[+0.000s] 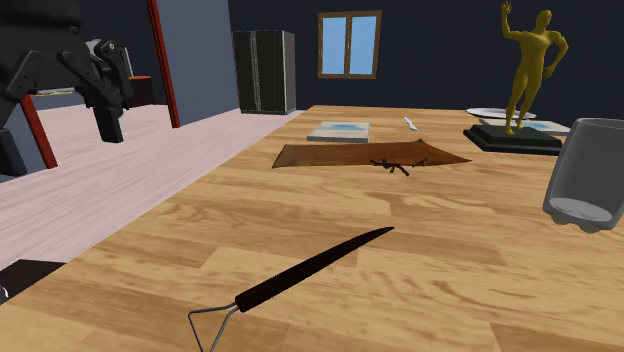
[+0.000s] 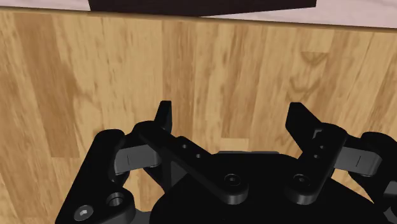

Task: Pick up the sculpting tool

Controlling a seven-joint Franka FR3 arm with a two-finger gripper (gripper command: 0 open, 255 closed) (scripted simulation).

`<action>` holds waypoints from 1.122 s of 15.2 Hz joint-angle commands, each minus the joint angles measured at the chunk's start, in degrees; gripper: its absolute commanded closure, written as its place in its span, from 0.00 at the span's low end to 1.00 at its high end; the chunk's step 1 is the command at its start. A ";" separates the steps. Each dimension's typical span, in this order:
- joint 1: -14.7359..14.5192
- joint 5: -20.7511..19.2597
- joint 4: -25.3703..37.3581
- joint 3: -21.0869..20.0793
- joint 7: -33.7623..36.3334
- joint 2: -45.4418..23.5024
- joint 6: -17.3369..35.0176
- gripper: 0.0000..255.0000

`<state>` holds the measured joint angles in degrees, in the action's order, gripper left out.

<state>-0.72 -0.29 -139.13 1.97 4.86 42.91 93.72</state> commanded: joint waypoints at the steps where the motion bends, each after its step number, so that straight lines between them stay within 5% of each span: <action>1: 0.00 0.00 0.00 0.00 0.00 0.00 0.00 0.00; 17: -7.21 -8.53 18.61 3.53 -32.24 -34.14 18.02 0.00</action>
<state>-7.59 -8.43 -121.68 5.53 -25.34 10.66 110.70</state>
